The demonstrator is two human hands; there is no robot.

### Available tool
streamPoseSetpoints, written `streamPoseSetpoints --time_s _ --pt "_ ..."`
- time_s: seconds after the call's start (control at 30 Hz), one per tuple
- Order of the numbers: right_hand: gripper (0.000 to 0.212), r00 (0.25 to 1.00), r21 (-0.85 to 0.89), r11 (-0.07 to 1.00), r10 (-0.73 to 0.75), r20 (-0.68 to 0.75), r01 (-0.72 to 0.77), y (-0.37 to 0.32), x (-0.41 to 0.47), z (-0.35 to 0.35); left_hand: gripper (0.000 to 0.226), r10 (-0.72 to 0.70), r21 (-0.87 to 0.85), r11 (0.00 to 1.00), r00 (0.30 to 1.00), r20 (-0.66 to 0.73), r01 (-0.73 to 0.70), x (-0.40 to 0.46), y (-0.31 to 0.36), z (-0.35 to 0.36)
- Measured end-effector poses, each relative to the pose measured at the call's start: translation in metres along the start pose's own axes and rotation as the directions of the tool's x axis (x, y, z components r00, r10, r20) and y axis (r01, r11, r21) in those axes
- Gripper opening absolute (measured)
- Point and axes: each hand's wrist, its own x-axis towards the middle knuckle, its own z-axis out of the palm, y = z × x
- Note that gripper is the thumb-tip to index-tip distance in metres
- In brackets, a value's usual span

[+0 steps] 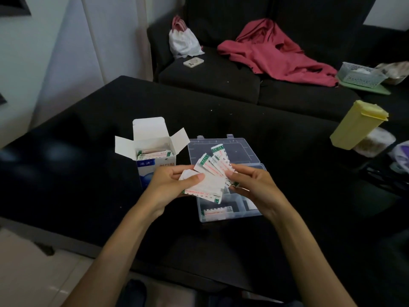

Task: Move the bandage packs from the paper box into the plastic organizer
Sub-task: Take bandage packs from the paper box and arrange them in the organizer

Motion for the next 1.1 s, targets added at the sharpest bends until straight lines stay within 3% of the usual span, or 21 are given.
streamPoseSetpoints --time_s 0.23,0.4,0.5,0.6,0.67,0.77,0.93,1.1 --pt "0.020 0.999 -0.040 0.999 -0.021 0.034 0.023 0.003 0.002 0.005 0.011 0.016 0.057 0.998 1.000 0.010 -0.016 0.000 -0.001 0.001" --pt "0.021 0.995 -0.041 0.998 -0.059 -0.079 0.055 0.003 0.004 -0.003 0.011 0.010 0.118 0.993 0.998 -0.057 -0.003 0.002 -0.004 -0.004" --pt "0.022 0.989 -0.220 0.967 -0.144 -0.042 0.131 -0.003 -0.001 -0.022 0.013 0.057 0.187 0.982 0.987 -0.149 -0.028 0.005 -0.006 -0.014" --pt "0.023 0.977 -0.614 0.761 -0.136 0.164 0.209 -0.006 -0.007 -0.037 0.012 0.063 0.174 0.984 0.980 -0.190 -0.029 0.006 -0.007 -0.023" --pt "0.026 0.964 -0.751 0.614 -0.067 0.257 0.243 -0.002 -0.007 -0.034 0.012 0.067 0.156 0.987 0.977 -0.201 -0.035 0.006 -0.006 -0.024" --pt "0.027 0.948 -0.823 0.488 -0.032 0.316 0.291 0.006 -0.006 -0.024 0.010 0.081 0.139 0.989 0.971 -0.227 -0.050 0.006 -0.006 -0.024" --pt "0.021 0.940 -0.869 0.372 -0.026 0.341 0.325 0.012 -0.002 -0.009 0.016 0.103 0.141 0.987 0.969 -0.223 -0.073 0.006 -0.005 -0.026" --pt "0.018 0.955 -0.935 0.198 -0.037 0.293 0.294 0.012 0.004 0.003 0.013 0.083 0.148 0.988 0.973 -0.214 -0.052 0.006 -0.006 -0.025"
